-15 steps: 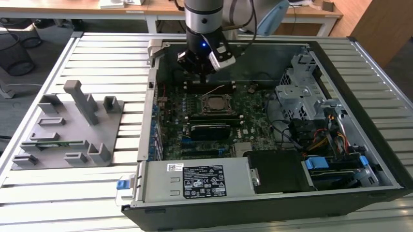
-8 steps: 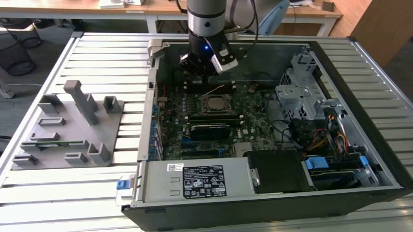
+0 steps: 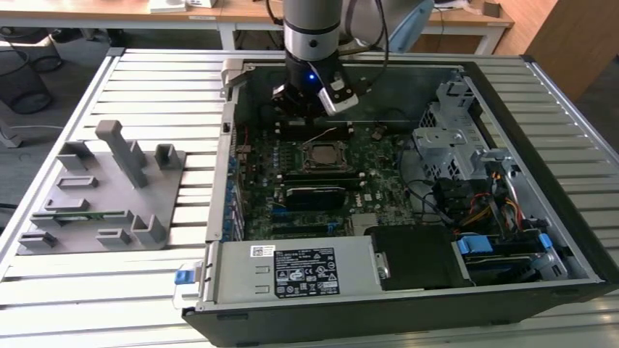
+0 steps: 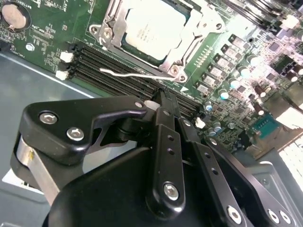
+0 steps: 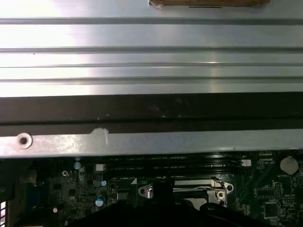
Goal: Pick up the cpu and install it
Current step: 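Install the first cpu locking lever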
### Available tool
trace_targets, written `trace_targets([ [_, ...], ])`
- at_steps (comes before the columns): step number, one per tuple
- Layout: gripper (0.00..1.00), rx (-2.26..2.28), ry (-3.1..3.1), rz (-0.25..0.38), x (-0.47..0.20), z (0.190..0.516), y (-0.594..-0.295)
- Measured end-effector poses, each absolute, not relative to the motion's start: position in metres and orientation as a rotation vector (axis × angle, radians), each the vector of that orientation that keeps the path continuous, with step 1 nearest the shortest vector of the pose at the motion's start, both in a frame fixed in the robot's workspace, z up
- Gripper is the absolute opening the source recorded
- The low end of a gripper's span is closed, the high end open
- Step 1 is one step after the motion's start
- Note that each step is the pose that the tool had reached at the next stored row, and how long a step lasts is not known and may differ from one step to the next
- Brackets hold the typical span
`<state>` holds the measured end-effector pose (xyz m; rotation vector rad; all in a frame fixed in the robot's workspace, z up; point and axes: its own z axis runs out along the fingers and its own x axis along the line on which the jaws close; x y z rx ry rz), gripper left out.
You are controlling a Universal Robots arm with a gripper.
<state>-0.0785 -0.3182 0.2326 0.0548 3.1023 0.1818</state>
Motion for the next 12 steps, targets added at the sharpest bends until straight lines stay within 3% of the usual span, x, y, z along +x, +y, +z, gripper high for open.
trace_targets([
  [6, 0.11, 0.054, 3.105, 0.112, -0.0758, 0.2307, -0.3182],
  [12, 0.11, 0.054, 3.105, 0.115, -0.0712, 0.2282, -0.3178],
])
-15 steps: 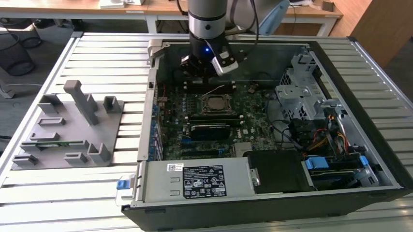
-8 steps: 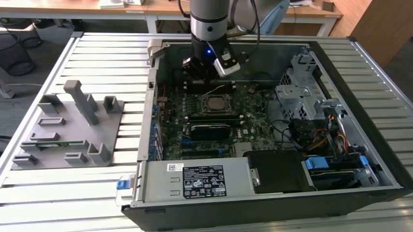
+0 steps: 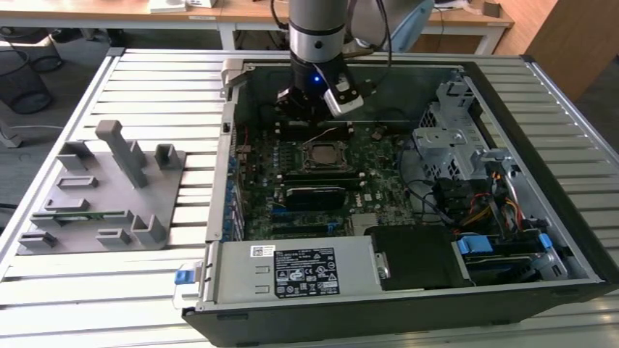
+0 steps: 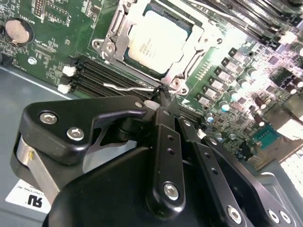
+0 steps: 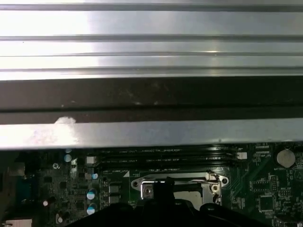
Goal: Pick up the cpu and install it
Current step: 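Install the first cpu locking lever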
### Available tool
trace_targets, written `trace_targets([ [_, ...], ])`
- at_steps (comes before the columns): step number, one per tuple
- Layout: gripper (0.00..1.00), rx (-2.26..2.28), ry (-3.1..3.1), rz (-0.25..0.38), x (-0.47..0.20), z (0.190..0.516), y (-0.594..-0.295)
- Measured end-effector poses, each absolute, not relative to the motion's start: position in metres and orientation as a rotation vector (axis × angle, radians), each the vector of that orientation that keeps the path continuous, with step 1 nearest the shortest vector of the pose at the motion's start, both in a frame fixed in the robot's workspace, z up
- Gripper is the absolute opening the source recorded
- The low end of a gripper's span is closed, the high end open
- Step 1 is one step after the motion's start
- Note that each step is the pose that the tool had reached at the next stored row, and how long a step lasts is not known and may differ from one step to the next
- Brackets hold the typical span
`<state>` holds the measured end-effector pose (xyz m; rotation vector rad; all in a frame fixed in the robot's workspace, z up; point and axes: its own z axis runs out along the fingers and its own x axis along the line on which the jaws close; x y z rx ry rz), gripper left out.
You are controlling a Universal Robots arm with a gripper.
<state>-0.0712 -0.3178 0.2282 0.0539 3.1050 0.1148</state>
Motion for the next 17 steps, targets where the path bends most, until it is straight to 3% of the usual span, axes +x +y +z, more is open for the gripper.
trace_targets([
  [13, 0.11, 0.054, 3.105, 0.115, -0.06, 0.223, -0.311],
  [17, 0.11, 0.056, 3.106, 0.064, -0.058, 0.222, -0.31],
])
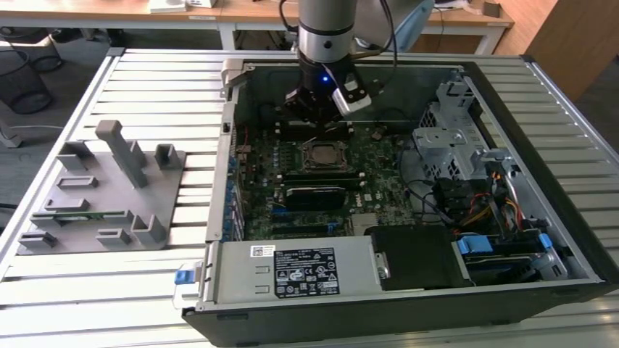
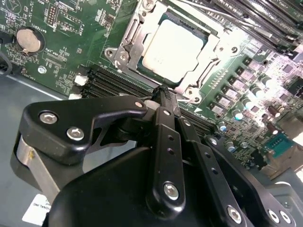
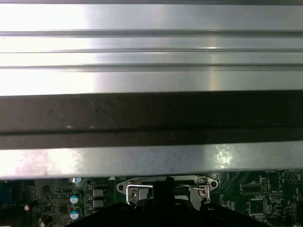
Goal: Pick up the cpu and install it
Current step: 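Install the first cpu locking lever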
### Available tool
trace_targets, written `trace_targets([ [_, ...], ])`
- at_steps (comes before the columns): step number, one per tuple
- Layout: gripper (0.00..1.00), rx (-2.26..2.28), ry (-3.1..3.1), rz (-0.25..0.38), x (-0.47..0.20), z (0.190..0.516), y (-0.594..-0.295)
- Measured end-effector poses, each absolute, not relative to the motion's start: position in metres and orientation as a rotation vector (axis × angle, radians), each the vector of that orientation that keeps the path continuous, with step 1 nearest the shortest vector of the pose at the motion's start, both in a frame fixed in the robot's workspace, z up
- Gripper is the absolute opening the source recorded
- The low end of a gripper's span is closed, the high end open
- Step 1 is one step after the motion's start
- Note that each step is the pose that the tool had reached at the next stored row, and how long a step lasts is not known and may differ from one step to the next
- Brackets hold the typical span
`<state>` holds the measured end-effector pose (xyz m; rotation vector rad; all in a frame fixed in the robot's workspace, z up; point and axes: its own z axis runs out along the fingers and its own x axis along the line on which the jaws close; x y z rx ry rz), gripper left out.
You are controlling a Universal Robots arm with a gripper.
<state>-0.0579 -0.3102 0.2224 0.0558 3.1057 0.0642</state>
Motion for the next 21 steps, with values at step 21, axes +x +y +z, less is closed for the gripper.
trace_targets([
  [21, 0.11, 0.08, 3.105, 0.041, -0.0499, 0.2192, -0.3024],
])
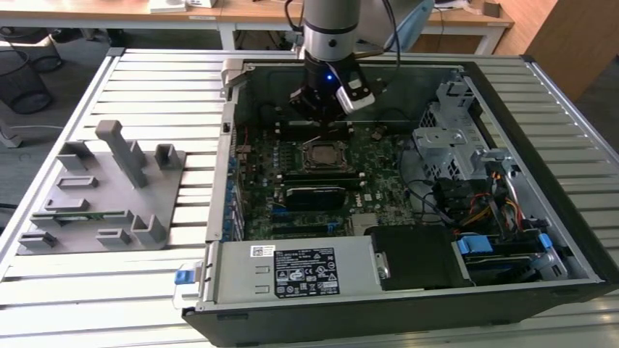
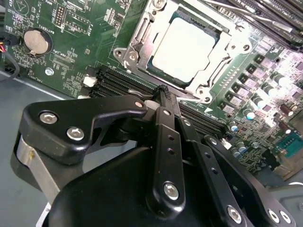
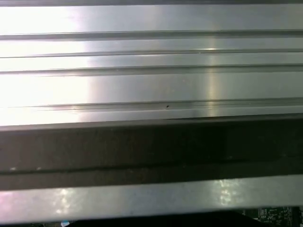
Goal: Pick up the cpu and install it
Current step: 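Install the first cpu locking lever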
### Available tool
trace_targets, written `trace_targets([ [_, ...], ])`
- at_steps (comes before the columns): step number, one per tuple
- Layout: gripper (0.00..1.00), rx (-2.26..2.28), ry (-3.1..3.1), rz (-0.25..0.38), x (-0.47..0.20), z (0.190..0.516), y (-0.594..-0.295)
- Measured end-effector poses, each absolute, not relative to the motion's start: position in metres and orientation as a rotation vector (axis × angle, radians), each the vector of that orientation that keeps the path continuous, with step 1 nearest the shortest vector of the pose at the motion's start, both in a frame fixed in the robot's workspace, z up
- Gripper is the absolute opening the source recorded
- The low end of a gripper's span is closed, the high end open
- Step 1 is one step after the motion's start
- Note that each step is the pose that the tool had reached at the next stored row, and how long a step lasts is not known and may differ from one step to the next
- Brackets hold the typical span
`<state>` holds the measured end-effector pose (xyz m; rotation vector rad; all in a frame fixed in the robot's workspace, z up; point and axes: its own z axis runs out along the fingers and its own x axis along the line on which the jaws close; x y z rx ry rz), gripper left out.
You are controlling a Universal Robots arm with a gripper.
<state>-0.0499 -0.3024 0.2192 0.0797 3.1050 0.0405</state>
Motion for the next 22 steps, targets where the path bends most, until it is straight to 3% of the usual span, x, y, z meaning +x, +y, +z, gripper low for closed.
trace_targets([
  [22, 0.11, 0.091, 3.104, 0.019, -0.038, 0.209, -0.302],
])
